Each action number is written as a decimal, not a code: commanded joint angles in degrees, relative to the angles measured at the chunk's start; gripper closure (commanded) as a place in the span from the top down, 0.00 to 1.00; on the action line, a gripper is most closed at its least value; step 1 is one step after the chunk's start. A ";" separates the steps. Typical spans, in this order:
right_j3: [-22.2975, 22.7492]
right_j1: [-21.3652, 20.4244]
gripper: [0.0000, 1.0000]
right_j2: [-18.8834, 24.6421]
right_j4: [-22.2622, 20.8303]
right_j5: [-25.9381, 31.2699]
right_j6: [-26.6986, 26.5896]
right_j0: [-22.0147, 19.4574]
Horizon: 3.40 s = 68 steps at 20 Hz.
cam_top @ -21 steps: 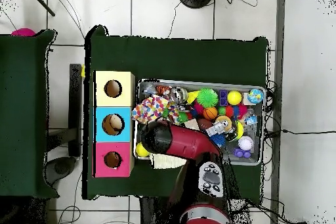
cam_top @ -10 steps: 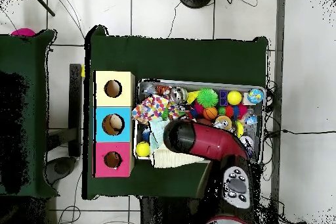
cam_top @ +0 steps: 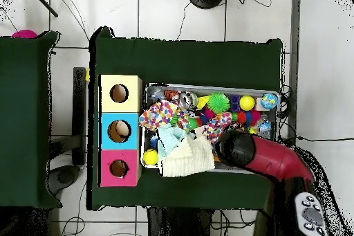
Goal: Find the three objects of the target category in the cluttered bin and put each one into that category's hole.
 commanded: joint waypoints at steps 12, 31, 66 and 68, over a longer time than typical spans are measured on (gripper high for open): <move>-4.14 -1.20 1.00 12.45 -9.95 7.91 -12.54 -8.33; -16.92 11.77 1.00 1.73 -23.39 -0.65 -3.98 0.96; -24.54 23.05 1.00 0.84 -24.68 -9.08 0.73 2.20; -24.53 23.22 1.00 0.37 -24.38 -9.21 1.13 2.74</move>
